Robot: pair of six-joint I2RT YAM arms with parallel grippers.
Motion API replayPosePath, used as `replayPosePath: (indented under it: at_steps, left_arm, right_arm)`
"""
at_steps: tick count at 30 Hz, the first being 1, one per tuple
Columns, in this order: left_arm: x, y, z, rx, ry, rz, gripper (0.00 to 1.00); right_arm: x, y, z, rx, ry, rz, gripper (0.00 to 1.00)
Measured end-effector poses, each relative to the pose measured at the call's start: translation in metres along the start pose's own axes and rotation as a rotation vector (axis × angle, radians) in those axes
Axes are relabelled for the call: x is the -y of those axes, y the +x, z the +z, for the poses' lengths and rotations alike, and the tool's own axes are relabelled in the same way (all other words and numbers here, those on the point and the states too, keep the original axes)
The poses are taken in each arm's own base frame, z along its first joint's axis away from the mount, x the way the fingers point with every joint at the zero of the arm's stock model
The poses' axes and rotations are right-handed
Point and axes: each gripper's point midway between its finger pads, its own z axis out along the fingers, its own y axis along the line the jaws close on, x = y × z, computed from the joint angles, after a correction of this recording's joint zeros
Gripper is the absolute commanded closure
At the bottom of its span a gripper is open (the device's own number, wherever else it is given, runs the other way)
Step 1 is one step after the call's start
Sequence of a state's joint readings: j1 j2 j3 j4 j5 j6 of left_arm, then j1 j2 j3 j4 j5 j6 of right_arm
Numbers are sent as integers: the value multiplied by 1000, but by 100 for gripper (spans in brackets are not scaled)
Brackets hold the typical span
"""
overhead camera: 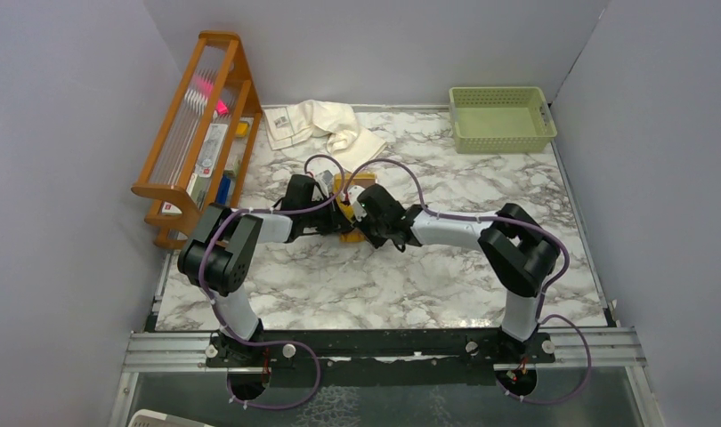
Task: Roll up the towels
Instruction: Roll the towel at the center of the board.
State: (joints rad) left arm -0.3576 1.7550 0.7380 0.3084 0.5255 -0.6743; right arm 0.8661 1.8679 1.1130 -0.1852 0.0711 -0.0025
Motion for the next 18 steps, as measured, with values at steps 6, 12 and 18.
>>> replayPosePath:
  at_steps: [6, 12, 18]
  left_arm:
    - [-4, -4, -3, -1, -15, -14, 100]
    - [-7, -8, -5, 0, -24, -17, 100]
    - [-7, -8, -4, 2, -23, -18, 100]
  right_arm:
    - [-4, 0, -2, -30, -94, 29, 99]
    - [-14, 5, -8, -59, -173, 21, 92]
    - [-13, 5, -19, -65, -180, -19, 90]
